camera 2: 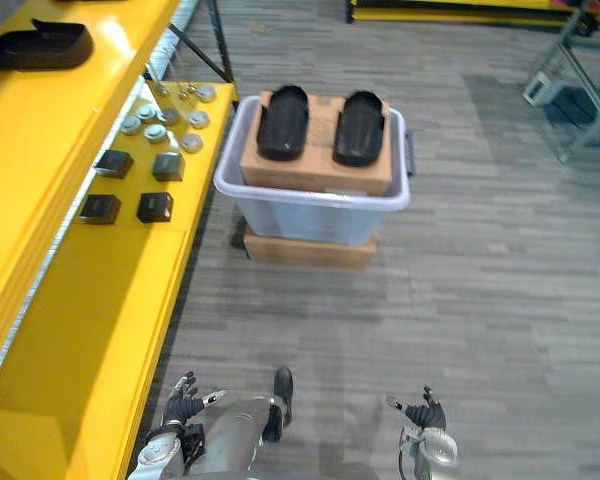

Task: Walk over and take plastic housings, then place them on the shelf

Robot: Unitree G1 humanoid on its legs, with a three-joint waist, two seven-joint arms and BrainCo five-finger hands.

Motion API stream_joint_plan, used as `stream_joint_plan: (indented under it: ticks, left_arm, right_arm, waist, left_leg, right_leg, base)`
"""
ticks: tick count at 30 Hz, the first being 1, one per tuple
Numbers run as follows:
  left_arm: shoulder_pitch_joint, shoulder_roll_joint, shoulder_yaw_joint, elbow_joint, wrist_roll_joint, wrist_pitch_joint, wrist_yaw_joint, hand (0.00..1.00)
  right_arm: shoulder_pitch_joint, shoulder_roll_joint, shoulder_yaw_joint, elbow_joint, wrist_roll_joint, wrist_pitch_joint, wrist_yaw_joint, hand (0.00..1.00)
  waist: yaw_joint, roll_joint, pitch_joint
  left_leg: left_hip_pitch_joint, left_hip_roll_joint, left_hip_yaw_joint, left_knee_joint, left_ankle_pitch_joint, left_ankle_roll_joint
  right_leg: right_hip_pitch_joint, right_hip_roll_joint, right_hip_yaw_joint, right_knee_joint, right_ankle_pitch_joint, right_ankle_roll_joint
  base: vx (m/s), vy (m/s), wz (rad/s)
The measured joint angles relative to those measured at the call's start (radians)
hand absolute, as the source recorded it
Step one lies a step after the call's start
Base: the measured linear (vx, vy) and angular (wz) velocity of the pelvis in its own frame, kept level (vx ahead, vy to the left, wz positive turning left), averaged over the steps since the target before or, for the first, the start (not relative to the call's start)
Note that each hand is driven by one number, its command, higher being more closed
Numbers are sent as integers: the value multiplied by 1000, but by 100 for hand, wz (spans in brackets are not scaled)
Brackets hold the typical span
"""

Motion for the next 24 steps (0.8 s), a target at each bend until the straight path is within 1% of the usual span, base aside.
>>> stream_joint_plan:
  ticks: [1, 2, 3, 4, 5, 6, 7, 8, 9, 10, 11, 12, 13, 14, 15, 16, 17, 18, 19, 20, 21, 22, 23, 24]
  left_arm:
    - [13, 8, 0, 0, 0, 1, 1, 0]
    - [16, 14, -2, -1, 0, 0, 1, 0]
    - [15, 16, -2, -2, -1, -1, 0, 0]
    - [14, 20, -1, -2, -1, -2, 0, 0]
    - [12, 20, 0, -2, -1, -2, 0, 0]
    - [3, 21, 1, -1, 0, -2, 0, 0]
    - [-5, 22, 1, -2, 0, -2, 0, 0]
    - [-7, 23, 1, -2, 0, -2, 0, 0]
    - [-4, 31, -1, -1, 1, -3, -2, 0]
    - [1, 36, -1, 0, 3, -2, -1, 0]
    - [18, 34, 1, 0, 3, -2, -1, 0]
    - [27, 23, 5, 2, 3, -1, 0, 0]
    - [30, 18, 7, 0, 4, -2, 0, 0]
    - [36, 5, 14, -1, 5, -2, 0, 0]
    - [37, -13, 28, -1, 6, -2, -2, 0]
    - [38, -28, 35, 2, 6, -1, -2, 0]
    - [36, -38, 34, 8, 6, -1, -5, 0]
    - [34, -44, 34, 8, 6, -1, -5, 0]
    - [31, -53, 33, 7, 5, -2, -6, 0]
    - [31, -57, 32, 9, 5, -2, -9, 0]
    - [31, -57, 32, 9, 5, -2, -11, 0]
    - [31, -56, 31, 9, 6, -2, -16, 0]
    - [30, -56, 30, 10, 6, -2, -20, 0]
    - [27, -58, 27, 14, 6, -2, -20, 0]
  right_arm:
    - [-1, 5, 6, -2, 0, -3, 4, 0]
    - [1, 6, 11, -2, 0, -5, 11, 0]
    - [0, 7, 17, -4, -1, -4, 15, 0]
    - [-5, 8, 38, -10, -1, -4, 20, 0]
    - [-10, 9, 43, -12, -1, -5, 21, 0]
    - [-17, 10, 43, -12, -1, -5, 21, 0]
    - [-17, 11, 43, -10, -1, -4, 21, 0]
    - [-19, 13, 43, -10, -1, -3, 21, 0]
    - [-9, 19, 43, -9, -2, -2, 19, 0]
    - [10, 25, 43, -7, -2, -1, 19, 0]
    - [29, 27, 43, -6, -2, 0, 20, 0]
    - [35, 26, 39, -3, -2, 3, 19, 0]
    - [36, 29, 35, -6, -1, 3, 19, 0]
    - [42, 28, 34, -20, -1, 2, 20, 0]
    - [42, 27, 34, -44, 0, -1, 20, 0]
    - [38, 30, 35, -56, 1, -5, 19, 0]
    - [36, 30, 34, -55, 2, -4, 19, 0]
    - [35, 30, 32, -56, 4, -4, 18, 0]
    - [30, 29, 25, -59, 9, -5, 17, 0]
    - [21, 28, 13, -66, 9, -6, 16, 0]
    - [19, 28, 2, -71, 10, -6, 15, 0]
    - [17, 27, -12, -73, 10, -7, 12, 0]
    - [26, 24, -27, -75, 10, -7, 10, 0]
    - [33, 18, -33, -78, 10, -7, 10, 0]
  waist:
    - [-11, 8, 4]
    - [-19, 26, 4]
    - [-25, 30, 3]
    - [-39, 34, 3]
    - [-40, 35, 4]
    - [-41, 40, 8]
    - [-40, 42, 9]
    - [-41, 40, 8]
    - [-41, 23, 5]
    - [-44, 1, -3]
    - [-51, -5, -13]
    - [-57, 15, -20]
    - [-60, 22, -28]
    - [-60, 39, -36]
    - [-57, 56, -34]
    - [-44, 72, -34]
    - [-37, 68, -32]
    - [-37, 63, -29]
    - [-35, 57, -29]
    - [-35, 53, -27]
    - [-35, 53, -26]
    - [-37, 61, -31]
    - [-37, 78, -37]
    - [-38, 103, -44]
  left_leg:
    - [96, -7, -14, -19, -38, 4]
    - [182, 0, -30, -50, -66, 3]
    - [217, 4, -34, -68, -72, 2]
    - [273, 10, -45, -100, -80, -2]
    - [296, 14, -47, -112, -83, -7]
    - [339, 29, -51, -131, -98, -23]
    - [360, 43, -60, -139, -112, -44]
    - [370, 47, -67, -143, -120, -57]
    - [390, 46, -74, -152, -146, -85]
    - [417, 44, -84, -134, -193, -101]
    - [430, 51, -103, -100, -229, -122]
    - [420, 85, -110, -5, -251, -162]
    - [380, 105, -100, 81, -252, -170]
    - [305, 142, -80, 239, -246, -186]
    - [231, 192, -54, 410, -219, -226]
    - [164, 255, -18, 567, -224, -227]
    - [131, 286, -4, 615, -228, -220]
    - [125, 292, -1, 609, -228, -220]
    - [118, 291, -1, 550, -229, -221]
    - [109, 286, -2, 448, -229, -221]
    - [104, 285, -7, 387, -228, -221]
    - [111, 272, -42, 220, -217, -226]
    - [123, 270, -77, 61, -144, -235]
    - [123, 281, -96, 14, -62, -226]
  right_leg:
    - [-52, -25, -20, 125, -26, -54]
    - [-107, -26, -45, 143, -53, -92]
    - [-138, -23, -55, 124, -70, -96]
    - [-197, -18, -86, 39, -101, -100]
    - [-228, -14, -96, -24, -107, -99]
    - [-284, 10, -102, -184, -109, -88]
    - [-312, 41, -95, -387, -79, -79]
    - [-312, 59, -90, -498, -39, -71]
    - [-303, 79, -60, -699, 67, -77]
    - [-299, 83, -33, -730, 144, -97]
    - [-287, 86, -30, -709, 222, -146]
    - [-268, 100, -51, -693, 219, -166]
    - [-250, 115, -58, -706, 213, -178]
    - [-219, 139, -77, -744, 207, -185]
    - [-179, 170, -80, -788, 205, -198]
    - [-123, 206, -87, -835, 210, -209]
    - [-68, 218, -84, -869, 205, -218]
    - [-43, 218, -83, -885, 204, -219]
    - [-10, 213, -72, -908, 204, -219]
    - [7, 205, -59, -922, 204, -219]
    - [7, 202, -53, -924, 204, -219]
    - [7, 198, -42, -928, 201, -212]
    - [8, 207, -37, -939, 191, -191]
    - [12, 220, -35, -945, 184, -181]
  base:
    - [584, 126, 12]
    - [652, 136, 16]
    - [450, 67, 22]
    - [438, 42, 18]
    - [446, -12, 13]
    - [512, -55, 8]
    - [520, -74, 13]
    - [502, -106, 33]
    - [476, -153, 53]
    - [601, -257, 68]
    - [662, -315, 67]
    - [565, -281, 47]
    - [440, -224, 25]
    - [385, -218, 5]
    - [461, -240, -9]
    - [538, -239, -17]
    - [424, -159, -15]
    - [387, -123, -11]
    - [324, -63, -21]
    - [331, -24, -29]
    - [270, 50, -37]
    - [213, 109, -40]
    - [159, 131, -37]
    - [145, 188, -32]
